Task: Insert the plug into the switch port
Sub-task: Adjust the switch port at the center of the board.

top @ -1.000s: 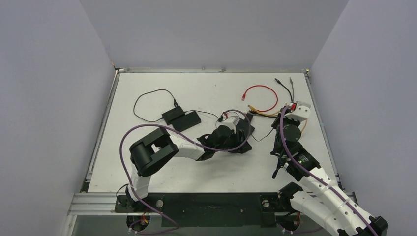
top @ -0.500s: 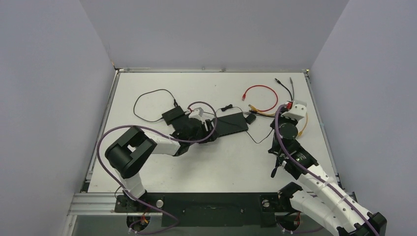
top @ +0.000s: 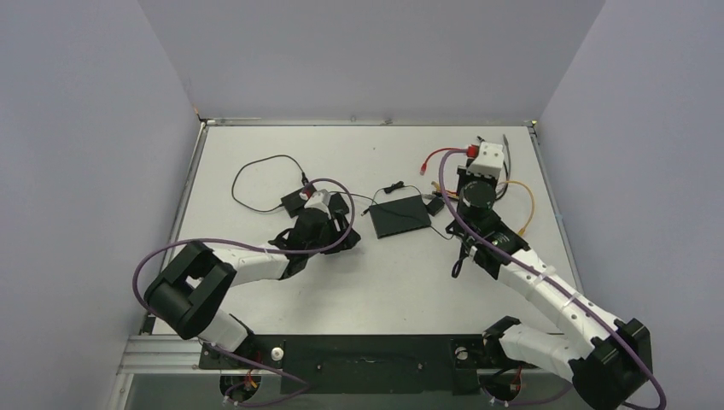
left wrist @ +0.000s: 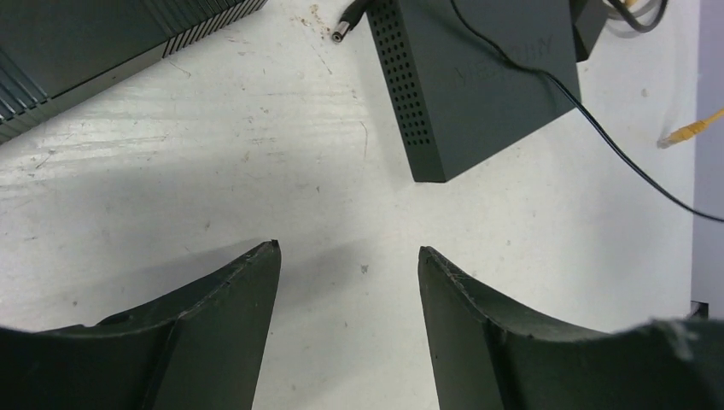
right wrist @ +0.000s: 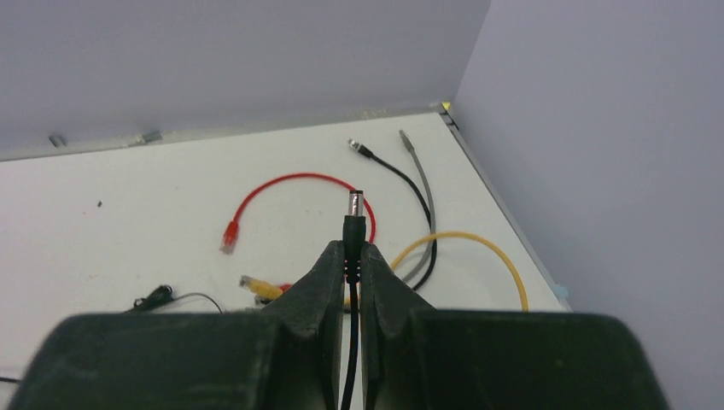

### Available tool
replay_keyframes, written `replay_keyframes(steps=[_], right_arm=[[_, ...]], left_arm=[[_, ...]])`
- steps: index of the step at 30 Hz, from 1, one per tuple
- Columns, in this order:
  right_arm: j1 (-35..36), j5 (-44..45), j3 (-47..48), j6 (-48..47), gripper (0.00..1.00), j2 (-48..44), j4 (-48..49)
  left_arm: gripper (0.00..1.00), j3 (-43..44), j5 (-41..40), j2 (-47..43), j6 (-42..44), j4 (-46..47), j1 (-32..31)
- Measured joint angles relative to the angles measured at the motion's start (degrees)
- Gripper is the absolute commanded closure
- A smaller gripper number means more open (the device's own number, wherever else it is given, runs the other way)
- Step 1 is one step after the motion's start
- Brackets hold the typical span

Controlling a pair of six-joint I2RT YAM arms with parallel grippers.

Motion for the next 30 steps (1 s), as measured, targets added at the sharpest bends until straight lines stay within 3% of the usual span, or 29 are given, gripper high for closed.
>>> replay_keyframes(steps=[11, 20, 25, 30], right_arm=[[-5.05, -11.13, 21.51, -14.71, 1.00, 21.68, 11.28], [-14.99, -27.56, 27.89, -14.99, 1.00, 37.99, 19.10], [-16.68, -35.34, 36.24, -15.50, 1.00, 44.76, 15.52], [-16.04, -43.95, 39.08, -18.69, 1.00, 46.25, 4.68]], left_arm=[[0.42, -4.59, 2.82, -12.09, 0.22, -3.91, -0.02], [0.42, -8.52, 4.48, -18.45, 1.95, -5.29, -0.02], [0.42, -9.18, 4.96, -19.45, 3.02, -5.64, -0.02], [0.42, -9.62, 5.60, -20.00, 3.61, -5.57, -0.02]])
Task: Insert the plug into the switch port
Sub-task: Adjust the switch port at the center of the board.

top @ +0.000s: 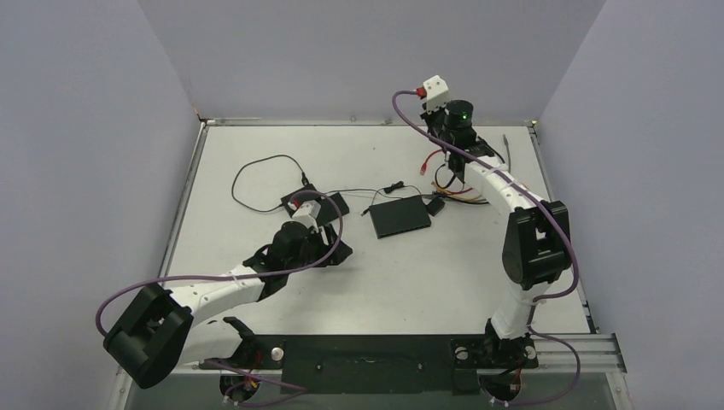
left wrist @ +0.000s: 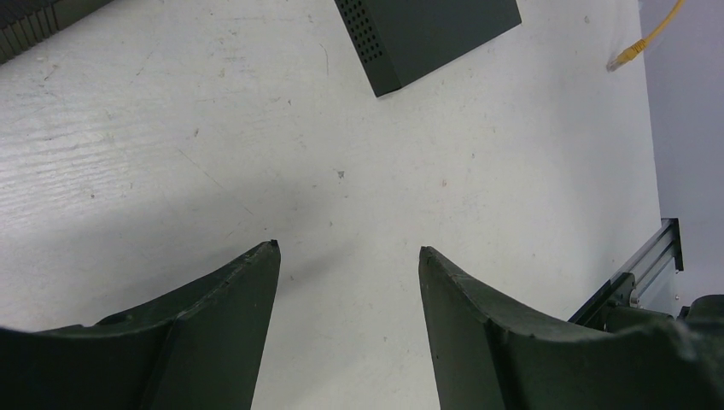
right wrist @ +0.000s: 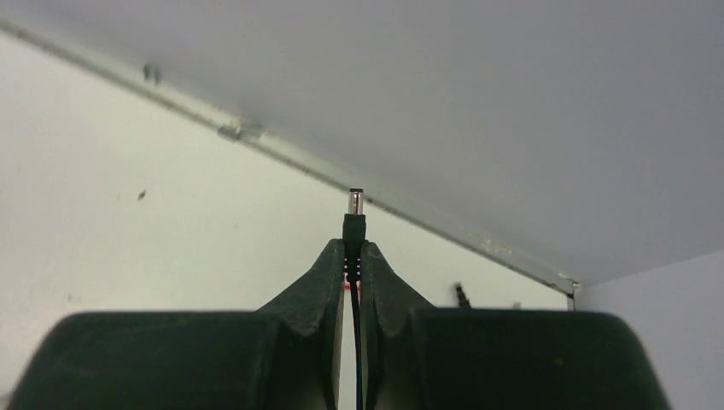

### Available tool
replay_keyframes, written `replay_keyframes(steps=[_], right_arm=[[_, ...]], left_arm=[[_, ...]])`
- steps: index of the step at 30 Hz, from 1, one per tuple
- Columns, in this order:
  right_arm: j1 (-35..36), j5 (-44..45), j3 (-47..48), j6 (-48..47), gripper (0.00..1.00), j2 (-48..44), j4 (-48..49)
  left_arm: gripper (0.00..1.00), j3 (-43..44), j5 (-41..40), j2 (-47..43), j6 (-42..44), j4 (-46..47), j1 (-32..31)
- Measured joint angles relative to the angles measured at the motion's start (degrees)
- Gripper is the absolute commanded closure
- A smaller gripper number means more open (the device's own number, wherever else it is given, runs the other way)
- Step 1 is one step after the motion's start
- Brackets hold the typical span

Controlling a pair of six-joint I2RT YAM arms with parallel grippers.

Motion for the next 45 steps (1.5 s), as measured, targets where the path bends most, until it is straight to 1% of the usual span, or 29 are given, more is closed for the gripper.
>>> replay_keyframes(steps=[4, 8, 12, 15, 22, 28, 35, 45], right_arm=[[0.13, -4.96, 2.78, -3.43, 1.00, 2.08, -12.68], [0.11, -9.40, 3.02, -5.77, 1.00, 3.28, -23.32], [0.13, -12.28, 3.80, -7.19, 1.00, 5.16, -30.80], [0.52, -13.79, 4.35, -7.76, 1.00, 7.28, -34.21], [3.39, -14.49, 5.62, -9.20, 1.00, 12.00, -39.87], [5.62, -14.38, 8.41, -10.05, 1.00, 14.05, -43.82], [5.79, -12.33, 10.21, -10.14, 1.00, 14.23, -46.77], [5.99, -10.27, 10.23, -9.88, 1.00, 14.95, -48.81]], left_arm=[[0.42, -0.61, 0.13, -0.07, 0.31, -0.04, 0.00], [0.42, -0.85, 0.35, -0.17, 0.50, 0.00, 0.00], [0.41, -1.11, 0.63, -0.72, 0.55, 0.02, 0.00], [0.42, -1.40, 1.16, -1.05, 0.55, 0.04, 0.00], [0.42, -1.90, 1.99, -1.64, 0.55, 0.04, 0.00], [0.41, -2.43, 2.05, -3.43, 0.55, -0.04, 0.00], [0.42, -2.43, 2.51, -4.90, 0.52, -0.07, 0.00], [0.41, -2.43, 4.76, -6.78, 0.48, -1.14, 0.00]])
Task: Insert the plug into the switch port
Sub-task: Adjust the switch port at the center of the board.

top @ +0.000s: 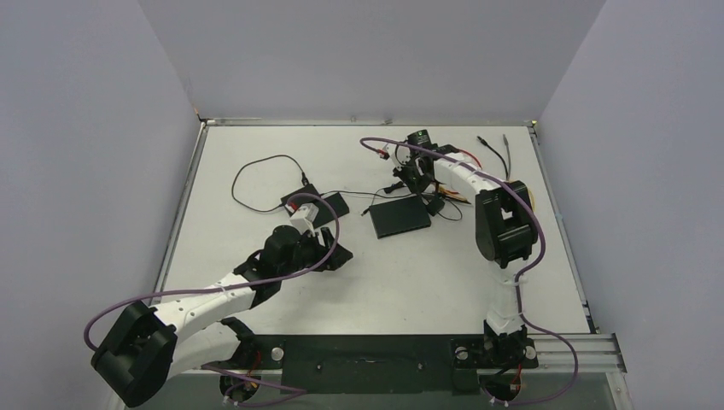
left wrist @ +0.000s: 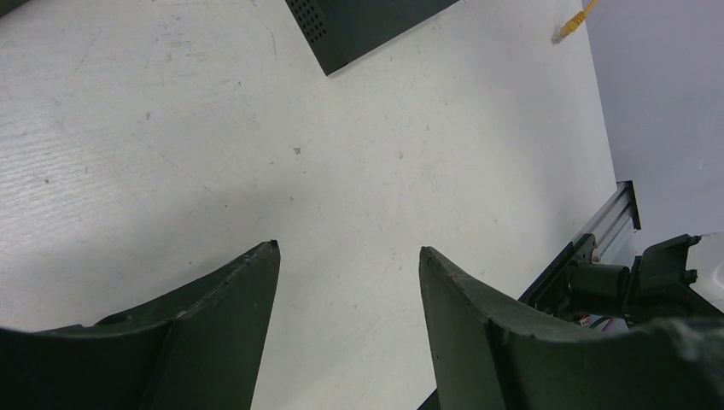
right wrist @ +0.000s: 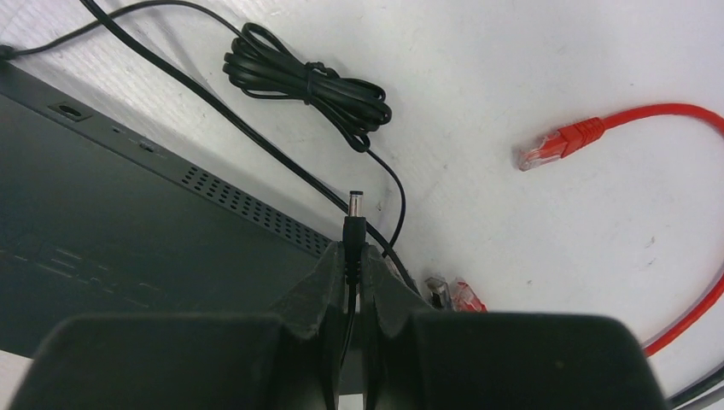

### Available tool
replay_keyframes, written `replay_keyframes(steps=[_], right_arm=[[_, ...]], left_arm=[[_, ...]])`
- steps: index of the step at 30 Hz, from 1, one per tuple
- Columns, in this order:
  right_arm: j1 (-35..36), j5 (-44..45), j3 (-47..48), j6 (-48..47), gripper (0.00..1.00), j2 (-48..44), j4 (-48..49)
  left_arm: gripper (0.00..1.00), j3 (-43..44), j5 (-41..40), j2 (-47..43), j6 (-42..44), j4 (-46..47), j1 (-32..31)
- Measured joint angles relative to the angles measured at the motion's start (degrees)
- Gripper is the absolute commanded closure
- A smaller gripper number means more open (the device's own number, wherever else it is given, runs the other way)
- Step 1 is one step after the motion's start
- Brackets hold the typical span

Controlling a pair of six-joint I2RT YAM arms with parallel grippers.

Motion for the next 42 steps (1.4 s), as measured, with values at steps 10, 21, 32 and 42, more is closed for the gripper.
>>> replay_keyframes(steps=[10, 21, 32, 42], right_arm=[[1.38, 2.03, 0.00, 0.42, 1.00, 2.12, -0.46], [3.48, 3.04, -7.28, 2.01, 1.00, -0.79, -0.24], [6.67, 4.52, -22.43, 9.57, 1.00, -11.04, 3.61], [14.47, 7.21, -30.64, 21.51, 1.00, -17.07, 7.32]], left_arm=[[0.41, 0.00, 0.74, -2.95, -0.15, -1.75, 0.00], [0.41, 0.00, 1.33, -6.80, -0.20, -4.46, 0.00], [0.42, 0.00, 2.01, -9.35, -1.07, -6.88, -0.68], [0.41, 0.00, 2.75, -9.44, -1.73, -8.85, -1.20]])
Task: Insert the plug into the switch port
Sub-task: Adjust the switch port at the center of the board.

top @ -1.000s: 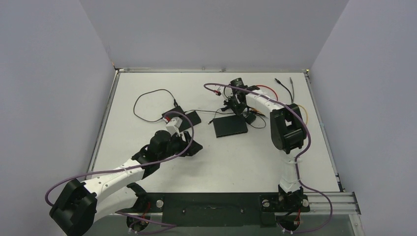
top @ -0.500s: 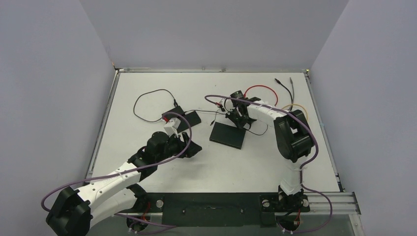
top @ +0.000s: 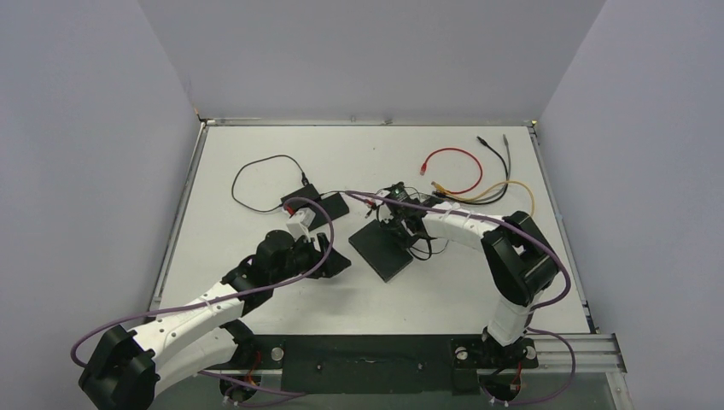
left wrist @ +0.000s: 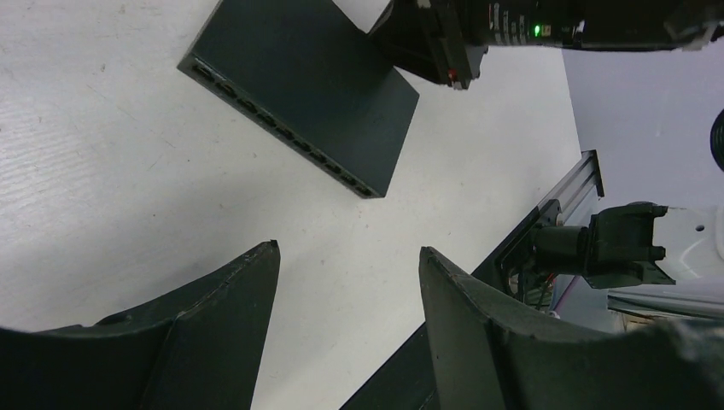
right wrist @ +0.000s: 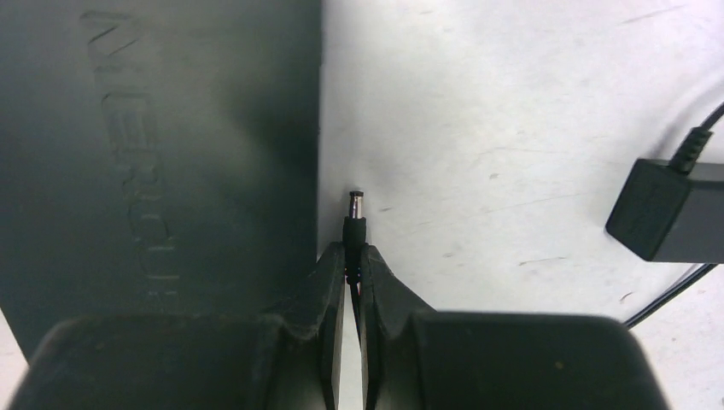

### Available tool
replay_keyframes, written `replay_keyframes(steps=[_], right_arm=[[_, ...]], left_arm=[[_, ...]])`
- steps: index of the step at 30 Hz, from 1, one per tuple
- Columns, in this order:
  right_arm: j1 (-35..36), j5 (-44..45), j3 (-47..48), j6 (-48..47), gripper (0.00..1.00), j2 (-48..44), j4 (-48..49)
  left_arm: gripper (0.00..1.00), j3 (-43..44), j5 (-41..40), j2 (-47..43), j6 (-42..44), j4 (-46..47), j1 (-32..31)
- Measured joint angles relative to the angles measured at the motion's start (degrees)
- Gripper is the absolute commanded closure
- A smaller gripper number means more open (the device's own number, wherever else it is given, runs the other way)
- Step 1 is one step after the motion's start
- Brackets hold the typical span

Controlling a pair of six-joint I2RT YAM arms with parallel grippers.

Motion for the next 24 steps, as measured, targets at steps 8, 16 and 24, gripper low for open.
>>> replay_keyframes(steps=[8, 16, 24], right_arm=[[9.97, 3.74, -1.64, 6.88, 1.00, -2.78, -0.39], [15.65, 4.11, -4.02, 13.57, 1.00, -4.00, 1.49], [20.57, 3.02, -9.99, 19.82, 1.00, -6.88, 8.44]], left_arm=[[0.41, 0.00, 0.04, 0.00, -0.44, -1.92, -0.20], [0.41, 0.02, -0.26, 0.02, -0.74, -4.26, -0.20], [0.41, 1.18, -4.13, -0.57, -1.46, -9.77, -0.20]])
